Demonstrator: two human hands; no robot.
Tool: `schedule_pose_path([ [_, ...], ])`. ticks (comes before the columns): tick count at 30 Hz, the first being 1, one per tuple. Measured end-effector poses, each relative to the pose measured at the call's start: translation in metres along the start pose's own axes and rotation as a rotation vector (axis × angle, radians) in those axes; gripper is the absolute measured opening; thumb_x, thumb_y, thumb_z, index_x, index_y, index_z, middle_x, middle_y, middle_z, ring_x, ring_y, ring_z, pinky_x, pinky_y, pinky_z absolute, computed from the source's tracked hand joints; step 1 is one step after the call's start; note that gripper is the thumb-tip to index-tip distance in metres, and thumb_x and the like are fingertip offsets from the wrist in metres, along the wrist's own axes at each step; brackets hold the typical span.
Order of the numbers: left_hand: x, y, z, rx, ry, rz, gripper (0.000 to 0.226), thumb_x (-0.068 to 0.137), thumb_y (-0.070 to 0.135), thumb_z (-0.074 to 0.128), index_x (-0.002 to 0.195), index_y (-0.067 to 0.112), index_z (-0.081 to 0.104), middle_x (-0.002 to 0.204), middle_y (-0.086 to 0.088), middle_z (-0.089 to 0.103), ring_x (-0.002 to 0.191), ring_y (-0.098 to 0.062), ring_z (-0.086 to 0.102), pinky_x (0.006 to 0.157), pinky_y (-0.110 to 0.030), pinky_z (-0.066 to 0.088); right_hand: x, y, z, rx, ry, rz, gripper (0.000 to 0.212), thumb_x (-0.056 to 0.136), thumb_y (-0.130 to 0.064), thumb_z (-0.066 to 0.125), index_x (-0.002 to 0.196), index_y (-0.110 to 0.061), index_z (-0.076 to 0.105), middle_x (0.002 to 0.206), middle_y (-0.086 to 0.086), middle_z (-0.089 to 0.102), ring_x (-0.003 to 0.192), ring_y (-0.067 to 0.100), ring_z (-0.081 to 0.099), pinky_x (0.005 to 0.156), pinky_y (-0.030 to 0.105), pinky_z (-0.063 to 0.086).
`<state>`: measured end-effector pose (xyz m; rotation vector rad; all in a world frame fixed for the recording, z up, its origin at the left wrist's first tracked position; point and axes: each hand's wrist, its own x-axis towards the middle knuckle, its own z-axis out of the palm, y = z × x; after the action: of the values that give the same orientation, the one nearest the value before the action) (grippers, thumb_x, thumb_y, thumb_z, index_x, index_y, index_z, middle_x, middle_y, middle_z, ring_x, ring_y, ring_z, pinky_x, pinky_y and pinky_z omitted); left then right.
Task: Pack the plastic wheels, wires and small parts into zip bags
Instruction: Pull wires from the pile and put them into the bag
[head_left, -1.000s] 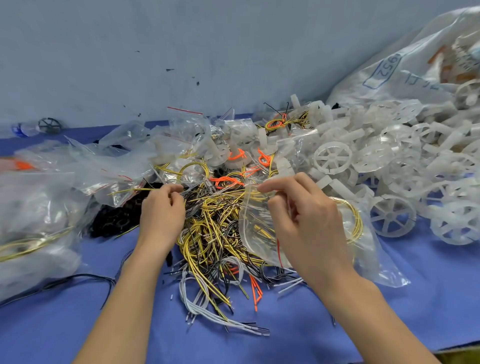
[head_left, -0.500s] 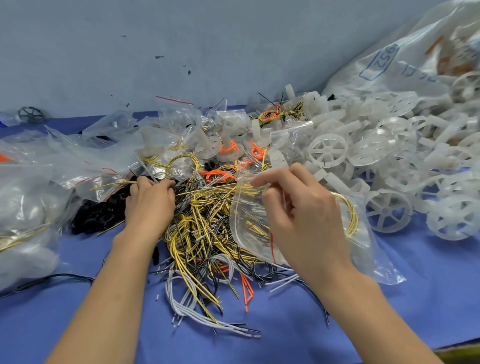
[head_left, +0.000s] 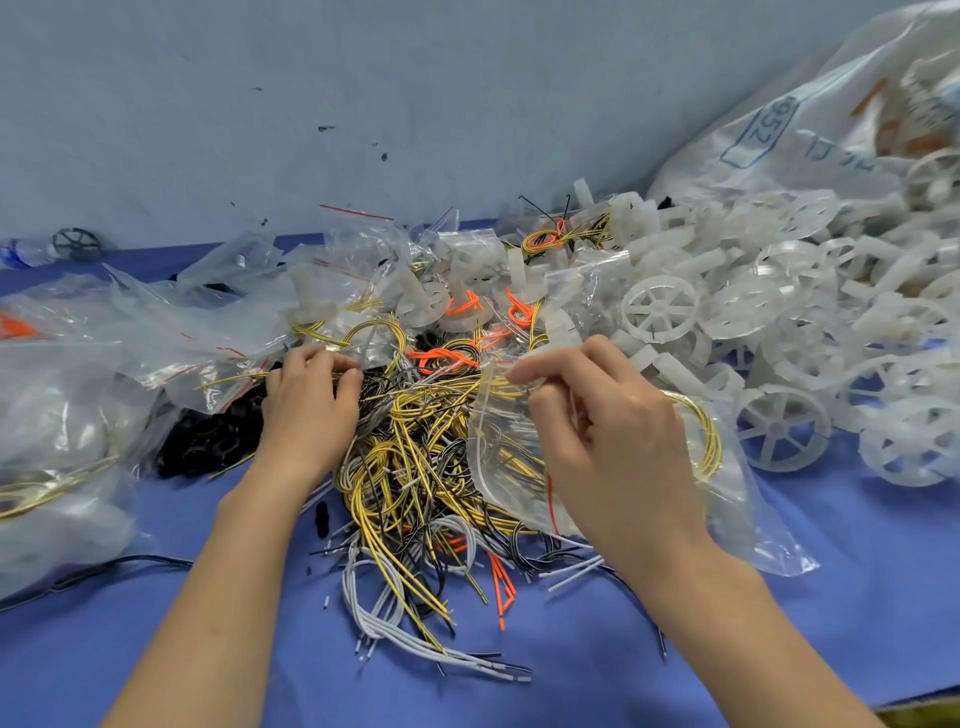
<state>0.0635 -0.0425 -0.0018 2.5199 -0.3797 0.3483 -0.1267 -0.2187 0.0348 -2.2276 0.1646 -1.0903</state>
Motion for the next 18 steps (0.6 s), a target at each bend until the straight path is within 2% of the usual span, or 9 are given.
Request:
schedule_pose_path([
  [2,-0.005,0.01,-0.007,-0.162,-0.007,0.044,0.017,0.099,0.033,0.047,0.108,0.022,0.057,0.13,0.005,0.051,0.127,-0.022,0.04,0.099,-0.037,0.033,0.0,0.0,0.0,-0.006,0.004,0.004,0.031,0.089,-0.03,0.04,0.093,-0.032,0.071,0.081,-0.009,0.051,0.058,0.012,0.046,0.053,0.03,0.037],
  [4,-0.013,0.023,-0.017,-0.376,-0.07,0.047,0.017,0.098,0.039,0.049,0.105,0.026,0.057,0.114,0.013,0.059,0.111,-0.01,0.054,0.086,-0.026,0.039,0.001,0.0,0.0,-0.006,0.006,0.004,0.031,0.089,-0.031,0.04,0.093,-0.032,0.071,0.081,-0.009,0.051,0.059,0.013,0.047,0.053,0.031,0.038],
  [6,-0.02,0.037,-0.026,-0.519,-0.13,0.073,0.021,0.097,0.042,0.051,0.106,0.027,0.061,0.099,0.013,0.065,0.093,0.001,0.059,0.076,-0.019,0.043,0.001,0.0,0.0,0.0,0.008,0.002,0.031,0.089,-0.031,0.04,0.094,-0.033,0.071,0.08,-0.01,0.049,0.059,0.013,0.048,0.053,0.031,0.038],
  [10,-0.032,0.059,-0.038,-0.652,-0.097,0.138,0.02,0.101,0.028,0.048,0.104,0.027,0.068,0.092,0.02,0.071,0.084,0.009,0.062,0.07,-0.002,0.042,0.001,0.0,-0.001,-0.004,0.022,0.0,0.029,0.089,-0.031,0.042,0.092,-0.034,0.07,0.077,-0.015,0.043,0.06,0.012,0.047,0.053,0.03,0.037],
  [12,-0.037,0.064,-0.042,-0.675,-0.064,0.136,0.024,0.101,0.02,0.046,0.105,0.03,0.068,0.09,0.019,0.072,0.079,-0.002,0.063,0.066,-0.007,0.043,0.001,0.0,-0.001,-0.009,0.028,0.001,0.027,0.089,-0.029,0.044,0.092,-0.034,0.07,0.077,-0.016,0.042,0.06,0.012,0.047,0.053,0.031,0.039],
  [14,-0.042,0.067,-0.046,-0.661,-0.054,0.145,0.026,0.1,0.016,0.048,0.101,0.032,0.068,0.087,0.01,0.072,0.073,-0.022,0.059,0.066,-0.023,0.044,0.001,0.001,-0.002,-0.012,0.03,0.009,0.025,0.09,-0.027,0.046,0.093,-0.034,0.07,0.078,-0.015,0.043,0.061,0.012,0.048,0.054,0.032,0.039],
  [15,-0.044,0.068,-0.048,-0.647,-0.048,0.16,0.026,0.1,0.014,0.049,0.098,0.032,0.067,0.086,0.008,0.072,0.072,-0.027,0.06,0.067,-0.028,0.044,0.001,0.002,-0.002,-0.011,0.032,0.016,0.025,0.09,-0.028,0.046,0.093,-0.034,0.07,0.078,-0.015,0.043,0.061,0.013,0.048,0.054,0.03,0.038],
  [16,-0.046,0.07,-0.05,-0.641,-0.044,0.178,0.024,0.1,0.013,0.05,0.097,0.031,0.067,0.087,0.008,0.071,0.075,-0.027,0.064,0.071,-0.03,0.047,0.001,0.002,-0.002,-0.011,0.034,0.02,0.025,0.09,-0.029,0.046,0.093,-0.034,0.07,0.077,-0.015,0.043,0.061,0.013,0.047,0.054,0.029,0.036],
  [18,-0.052,0.075,-0.055,-0.652,-0.037,0.207,0.017,0.098,0.014,0.054,0.098,0.029,0.062,0.092,0.007,0.071,0.082,-0.013,0.068,0.08,-0.032,0.055,0.0,0.002,-0.003,-0.01,0.041,0.02,0.026,0.09,-0.032,0.044,0.093,-0.034,0.07,0.076,-0.017,0.042,0.061,0.012,0.046,0.053,0.027,0.034],
])
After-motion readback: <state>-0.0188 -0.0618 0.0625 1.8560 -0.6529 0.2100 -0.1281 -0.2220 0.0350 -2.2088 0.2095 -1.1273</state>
